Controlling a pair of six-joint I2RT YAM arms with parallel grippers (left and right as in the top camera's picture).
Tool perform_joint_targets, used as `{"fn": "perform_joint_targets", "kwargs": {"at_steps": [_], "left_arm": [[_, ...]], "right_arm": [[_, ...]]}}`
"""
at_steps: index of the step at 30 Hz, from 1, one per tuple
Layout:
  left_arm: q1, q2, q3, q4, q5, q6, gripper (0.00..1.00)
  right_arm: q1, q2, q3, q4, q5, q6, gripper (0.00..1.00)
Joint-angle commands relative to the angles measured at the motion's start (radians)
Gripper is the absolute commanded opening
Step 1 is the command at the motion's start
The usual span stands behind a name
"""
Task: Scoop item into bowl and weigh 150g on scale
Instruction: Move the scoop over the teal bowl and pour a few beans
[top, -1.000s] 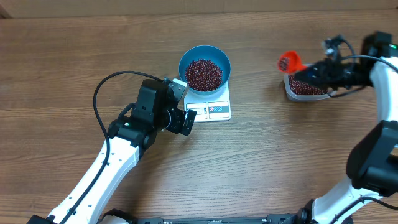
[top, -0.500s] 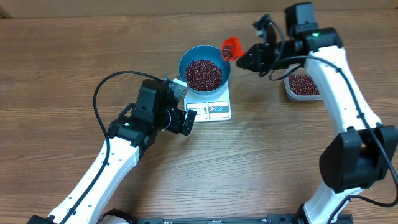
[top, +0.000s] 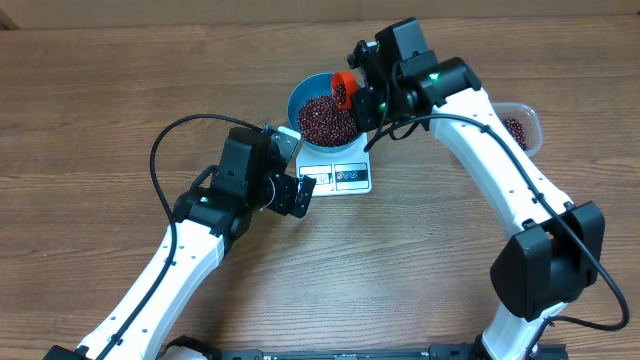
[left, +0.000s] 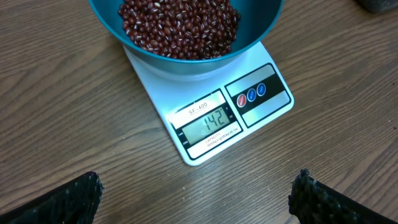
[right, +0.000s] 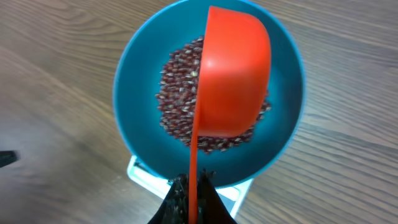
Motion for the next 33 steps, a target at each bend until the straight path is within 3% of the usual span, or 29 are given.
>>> {"fn": "perform_joint_targets", "kwargs": {"at_steps": [1, 33], "left_arm": [[-0.002, -0.019, -0.009, 0.003, -0.003, -0.009, 0.99], [-0.002, -0.019, -0.009, 0.003, -0.002, -0.010, 1.00]], "right_arm": [[0.018, -0.037, 0.033, 0.008, 0.104, 0.000, 0.04], [0.058, -0.037, 0.033, -0.006, 0.177, -0.050, 0.04]]}}
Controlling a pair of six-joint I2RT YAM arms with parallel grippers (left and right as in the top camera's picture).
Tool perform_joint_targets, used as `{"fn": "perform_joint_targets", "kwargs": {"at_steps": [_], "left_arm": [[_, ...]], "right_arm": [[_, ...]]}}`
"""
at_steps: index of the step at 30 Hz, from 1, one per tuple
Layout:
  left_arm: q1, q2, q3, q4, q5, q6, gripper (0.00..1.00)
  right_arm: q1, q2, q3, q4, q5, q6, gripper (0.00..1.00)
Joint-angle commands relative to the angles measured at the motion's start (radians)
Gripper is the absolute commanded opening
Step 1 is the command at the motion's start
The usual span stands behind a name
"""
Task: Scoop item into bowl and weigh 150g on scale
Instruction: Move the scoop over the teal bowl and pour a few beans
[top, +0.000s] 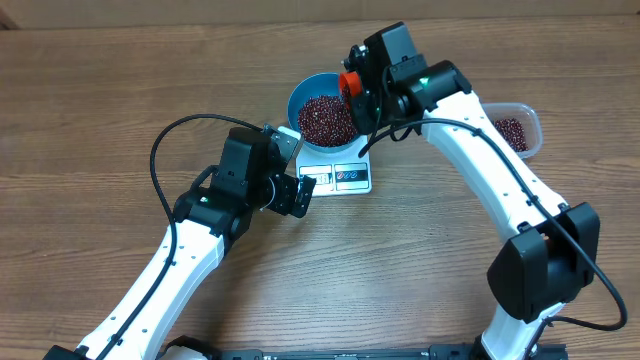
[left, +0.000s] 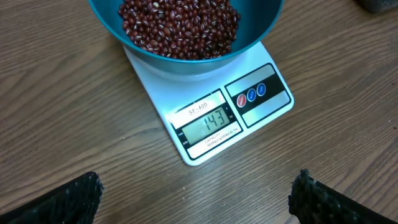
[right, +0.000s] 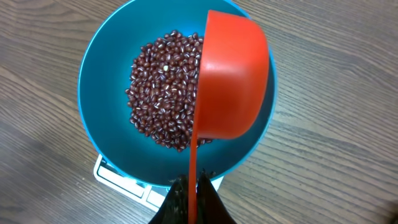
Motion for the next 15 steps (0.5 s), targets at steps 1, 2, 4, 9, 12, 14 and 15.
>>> {"fn": "perform_joint_targets", "kwargs": {"at_steps": [1, 2, 4, 9, 12, 14, 15], "left_arm": [[-0.002, -0.019, -0.009, 0.003, -0.003, -0.009, 1.00], [-0.002, -0.019, -0.009, 0.003, -0.002, -0.009, 1.00], [-0.002, -0.019, -0.009, 0.003, -0.003, -0.009, 0.99], [-0.002, -0.019, -0.009, 0.003, -0.003, -0.009, 1.00], [-0.002, -0.019, -0.009, 0.003, -0.002, -0.009, 1.00], [-0.002, -0.019, -0.009, 0.003, -0.002, -0.009, 0.99], [-0.002, -0.019, -0.009, 0.003, -0.003, -0.009, 1.00]], "right_arm": [[0.019, -0.037, 0.033, 0.005, 0.034, -0.013, 0.04], [0.019, -0.037, 0.033, 0.005, 0.035, -0.013, 0.04], [0.019, -0.037, 0.033, 0.005, 0.035, -0.013, 0.04], [0.019, -0.037, 0.033, 0.007, 0.056, -0.043, 0.04], [0.019, -0.037, 0.033, 0.006, 0.051, -0.042, 0.04], [0.019, -0.037, 0.033, 0.006, 0.020, -0.042, 0.04], [0.019, -0.037, 0.033, 0.006, 0.000, -0.039, 0.04]]}}
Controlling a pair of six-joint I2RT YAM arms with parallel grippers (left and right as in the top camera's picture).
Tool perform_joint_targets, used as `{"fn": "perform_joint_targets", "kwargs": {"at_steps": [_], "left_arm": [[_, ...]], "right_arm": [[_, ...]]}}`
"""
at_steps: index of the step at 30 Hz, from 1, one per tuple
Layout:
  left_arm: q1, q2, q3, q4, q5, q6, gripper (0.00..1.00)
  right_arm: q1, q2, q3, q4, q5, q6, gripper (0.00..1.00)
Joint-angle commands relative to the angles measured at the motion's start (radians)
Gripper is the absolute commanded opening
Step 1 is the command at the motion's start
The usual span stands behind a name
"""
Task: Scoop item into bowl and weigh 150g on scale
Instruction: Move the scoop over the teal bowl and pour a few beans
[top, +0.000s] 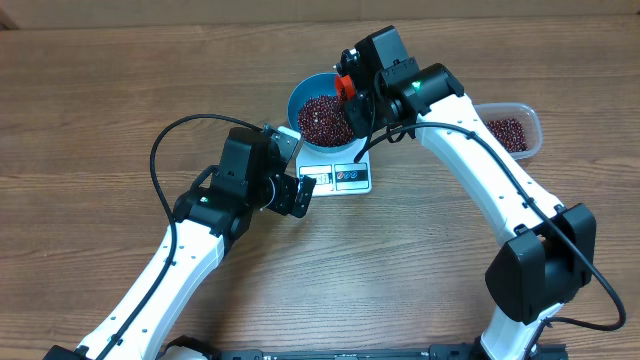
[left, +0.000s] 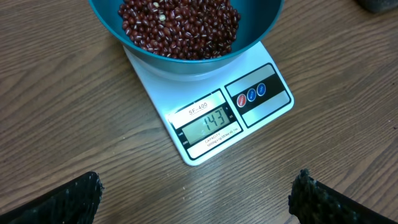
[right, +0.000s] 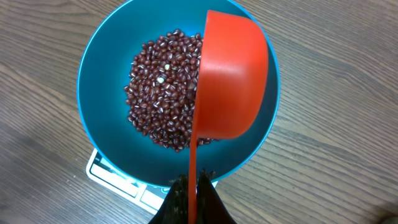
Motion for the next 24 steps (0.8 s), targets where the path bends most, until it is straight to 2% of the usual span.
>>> {"fn": "perform_joint_targets", "kwargs": {"at_steps": [1, 24], "left_arm": [[-0.002, -0.019, -0.009, 0.003, -0.002, -0.009, 1.00], [-0.002, -0.019, -0.009, 0.003, -0.003, -0.009, 1.00]], "right_arm": [[-0.002, -0.037, 0.033, 0.004, -0.046, -0.002, 0.04], [-0.007, -0.037, 0.033, 0.000, -0.052, 0.000, 0.04]]}}
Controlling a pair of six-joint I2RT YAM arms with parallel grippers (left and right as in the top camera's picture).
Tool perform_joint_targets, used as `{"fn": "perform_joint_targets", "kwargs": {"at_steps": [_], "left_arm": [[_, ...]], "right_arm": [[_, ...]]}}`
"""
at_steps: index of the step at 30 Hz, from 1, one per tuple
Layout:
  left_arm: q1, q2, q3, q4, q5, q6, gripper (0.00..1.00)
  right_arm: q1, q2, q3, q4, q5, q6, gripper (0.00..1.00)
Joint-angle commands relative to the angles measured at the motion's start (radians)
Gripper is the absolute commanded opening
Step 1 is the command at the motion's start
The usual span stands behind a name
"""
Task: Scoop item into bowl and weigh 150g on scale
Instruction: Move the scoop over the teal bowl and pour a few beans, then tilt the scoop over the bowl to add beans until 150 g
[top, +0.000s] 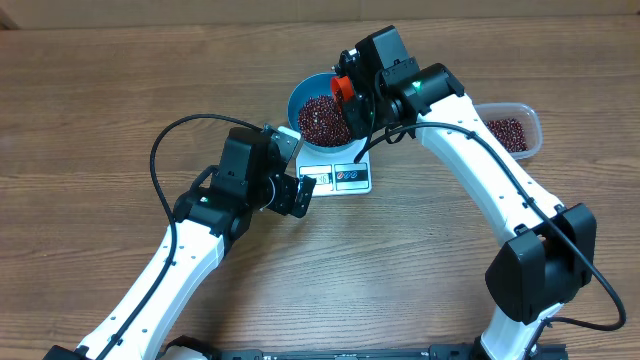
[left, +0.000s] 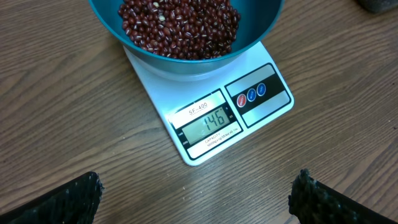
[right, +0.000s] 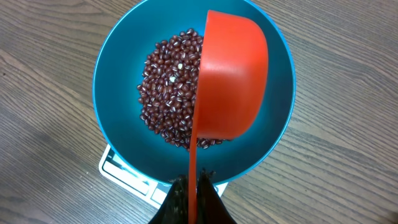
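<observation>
A blue bowl (right: 118, 81) of dark red beans (right: 168, 93) sits on a white scale (left: 205, 118); its display (left: 214, 119) reads 146. My right gripper (right: 193, 183) is shut on the handle of an orange scoop (right: 233, 81), which is tipped on its side above the bowl. In the overhead view the orange scoop (top: 343, 86) hangs over the blue bowl (top: 300, 95). My left gripper (left: 196, 193) stands open over bare wood just in front of the scale, with nothing between its fingers (left: 62, 199).
A clear tub (top: 512, 130) with more beans stands at the right, behind my right arm. The left arm's black cable (top: 165, 150) loops above the wood left of the scale.
The scale reading has gone from 143 to 146. In the right wrist view the bowl sits slightly further right. The left gripper has not moved.
The scale read 142 with the scoop tipped over the bowl. It then read 143 at the two following moments, with the right arm shifted slightly left. It now reads 146, the scoop still tipped above the bowl.
</observation>
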Motion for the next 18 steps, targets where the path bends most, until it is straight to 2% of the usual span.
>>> {"fn": "perform_joint_targets", "kwargs": {"at_steps": [1, 18], "left_arm": [[-0.002, -0.019, -0.009, 0.003, -0.002, -0.009, 0.99], [-0.002, -0.019, -0.009, 0.003, -0.003, -0.009, 1.00]], "right_arm": [[-0.005, -0.037, 0.033, 0.002, -0.009, 0.000, 0.04], [0.002, -0.037, 0.033, -0.001, 0.021, -0.007, 0.04]]}}
